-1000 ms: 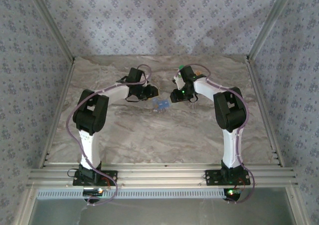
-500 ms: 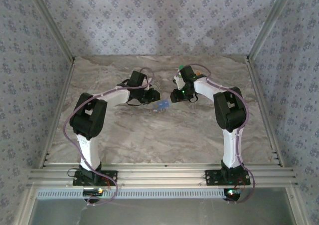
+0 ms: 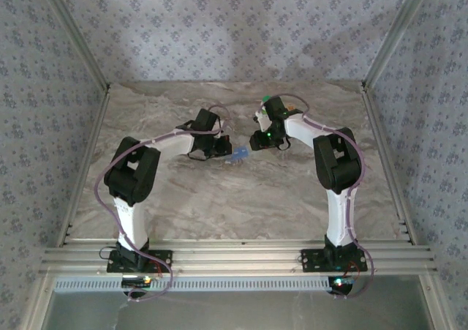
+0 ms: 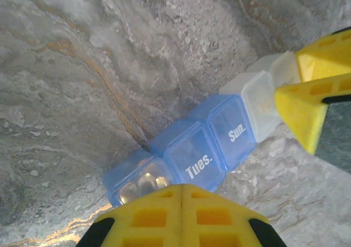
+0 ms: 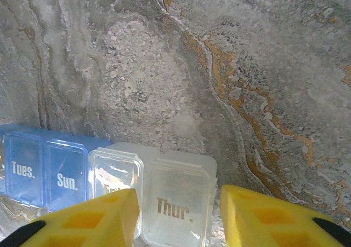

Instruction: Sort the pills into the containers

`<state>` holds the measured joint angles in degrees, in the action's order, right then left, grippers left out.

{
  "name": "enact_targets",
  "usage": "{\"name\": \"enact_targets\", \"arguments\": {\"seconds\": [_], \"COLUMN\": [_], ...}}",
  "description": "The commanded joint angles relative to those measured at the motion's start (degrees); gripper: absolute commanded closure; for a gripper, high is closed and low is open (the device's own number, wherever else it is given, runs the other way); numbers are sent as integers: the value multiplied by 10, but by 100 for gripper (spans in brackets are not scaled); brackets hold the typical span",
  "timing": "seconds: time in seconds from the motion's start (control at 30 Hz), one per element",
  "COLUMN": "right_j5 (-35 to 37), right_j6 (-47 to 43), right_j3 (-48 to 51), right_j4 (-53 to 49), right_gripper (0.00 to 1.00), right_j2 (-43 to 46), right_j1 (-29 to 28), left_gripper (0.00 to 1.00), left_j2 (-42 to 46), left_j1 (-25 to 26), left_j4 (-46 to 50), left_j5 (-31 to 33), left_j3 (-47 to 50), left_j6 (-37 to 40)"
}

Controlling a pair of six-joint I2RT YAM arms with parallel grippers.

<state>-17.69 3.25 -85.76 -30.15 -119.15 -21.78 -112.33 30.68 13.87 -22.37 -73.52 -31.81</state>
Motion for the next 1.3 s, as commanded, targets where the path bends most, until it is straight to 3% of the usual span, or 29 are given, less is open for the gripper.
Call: {"name": "enact_targets", "arguments": {"seconds": [0.0,0.37,0.6,1.27], "right_j5": [14,24,23,20], "right_j6": [-2,-5,-3,-6], "right_j3": [9,12,11,14], "right_j4": [-30,-28,-26,-32], "right_gripper": [55,55,55,55], "right_j2": [-25,-33,-32,-33], "right_j1": [-3,-4,-5,-10], "left_gripper": [100,100,100,100], "left_j2": [-24,-50,-6,54], "left_j1": [16,35,36,46], "left_j4": [44,49,79,54], "left_j5": [45,182,145,143], "left_j3": [-25,10,-44,-22], "left_j6": [29,56,69,78]}}
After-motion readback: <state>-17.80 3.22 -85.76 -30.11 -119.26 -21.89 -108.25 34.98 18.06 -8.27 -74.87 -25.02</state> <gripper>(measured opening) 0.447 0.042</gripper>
